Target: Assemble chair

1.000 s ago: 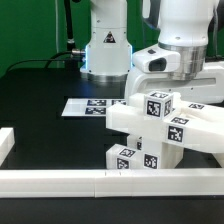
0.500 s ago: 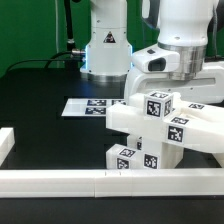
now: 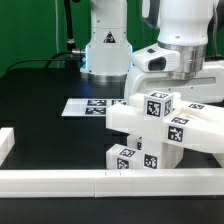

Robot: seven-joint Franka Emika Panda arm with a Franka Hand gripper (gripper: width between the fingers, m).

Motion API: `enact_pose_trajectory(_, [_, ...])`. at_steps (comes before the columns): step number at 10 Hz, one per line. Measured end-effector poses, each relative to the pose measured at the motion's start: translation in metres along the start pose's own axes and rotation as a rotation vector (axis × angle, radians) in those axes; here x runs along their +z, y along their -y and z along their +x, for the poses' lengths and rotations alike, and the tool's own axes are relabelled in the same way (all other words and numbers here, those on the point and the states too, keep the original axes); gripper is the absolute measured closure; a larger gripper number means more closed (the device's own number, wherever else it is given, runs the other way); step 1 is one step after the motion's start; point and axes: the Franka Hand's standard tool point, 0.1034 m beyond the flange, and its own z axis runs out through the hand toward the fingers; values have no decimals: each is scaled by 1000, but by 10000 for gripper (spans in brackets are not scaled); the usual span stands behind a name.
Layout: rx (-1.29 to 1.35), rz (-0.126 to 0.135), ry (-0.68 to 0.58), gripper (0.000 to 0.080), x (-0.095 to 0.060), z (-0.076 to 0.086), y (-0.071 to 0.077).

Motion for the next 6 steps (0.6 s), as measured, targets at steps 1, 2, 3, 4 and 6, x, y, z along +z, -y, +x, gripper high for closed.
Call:
enact_pose_trajectory(1, [-7, 8, 0, 534, -12, 0, 0])
enact_pose_trajectory(2, [-10, 22, 6, 533, -30, 2, 4])
enact_pose_trajectory(3, [-18, 35, 4, 533, -54, 6, 4])
enact_pose_trajectory(4, [-31, 46, -2, 532, -78, 14, 0])
enact_pose_trajectory(6, [-35, 59, -20, 532, -109, 40, -14])
